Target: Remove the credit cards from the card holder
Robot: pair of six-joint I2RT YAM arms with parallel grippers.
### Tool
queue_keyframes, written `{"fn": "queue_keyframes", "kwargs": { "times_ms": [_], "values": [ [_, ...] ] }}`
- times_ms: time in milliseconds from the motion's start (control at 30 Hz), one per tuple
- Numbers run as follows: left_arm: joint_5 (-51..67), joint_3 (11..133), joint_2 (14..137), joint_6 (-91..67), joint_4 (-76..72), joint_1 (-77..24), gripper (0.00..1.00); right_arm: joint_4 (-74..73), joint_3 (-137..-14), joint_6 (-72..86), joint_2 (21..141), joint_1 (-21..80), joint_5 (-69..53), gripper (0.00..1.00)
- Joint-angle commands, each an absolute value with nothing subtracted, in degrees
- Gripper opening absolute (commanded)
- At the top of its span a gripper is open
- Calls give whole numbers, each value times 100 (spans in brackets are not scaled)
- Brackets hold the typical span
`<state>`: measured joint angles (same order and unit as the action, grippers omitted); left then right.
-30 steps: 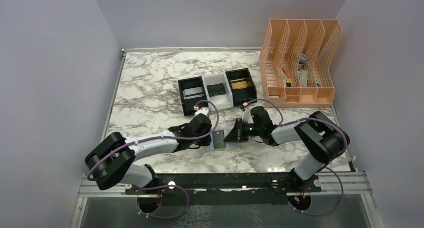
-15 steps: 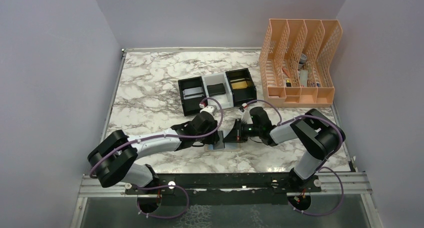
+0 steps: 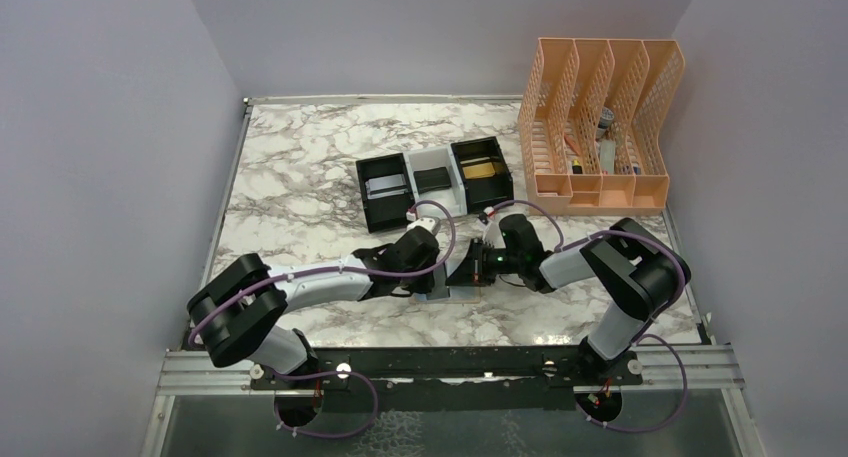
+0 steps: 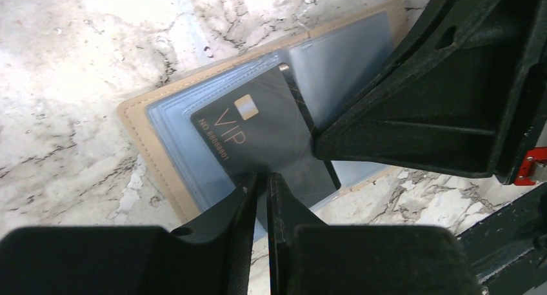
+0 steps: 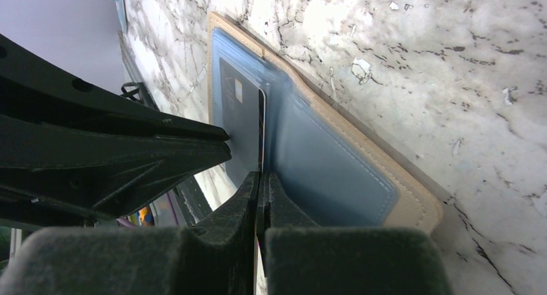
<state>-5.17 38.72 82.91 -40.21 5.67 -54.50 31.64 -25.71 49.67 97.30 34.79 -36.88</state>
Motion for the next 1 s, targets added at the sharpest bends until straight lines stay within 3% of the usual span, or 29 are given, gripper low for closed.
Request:
{"fn": "queue_keyframes", "kwargs": {
  "times_ms": [0,333,533,733,967],
  "values": [
    [-914,3814,8156,-3950,1168,-5467,15,3116,-2569,4877,9684,3450,-3549,1],
    [-836,3972,8328,-3956,1177,-5467,13,3285,-2558,4941,9666,3400,-3865,2],
    [-880,3930,8348,-3979,1241,-5480,9,3326,-2575,4970,9657,3342,-3967,9],
    [-926,3823,8258,-4008,1271,-5476,8,3477,-2519,5030,9692,3307,-4026,2],
    [-917,3836,8292,-3991,1266,-5474,7,3623,-2424,5077,9657,3174,-4171,1]
  ]
}}
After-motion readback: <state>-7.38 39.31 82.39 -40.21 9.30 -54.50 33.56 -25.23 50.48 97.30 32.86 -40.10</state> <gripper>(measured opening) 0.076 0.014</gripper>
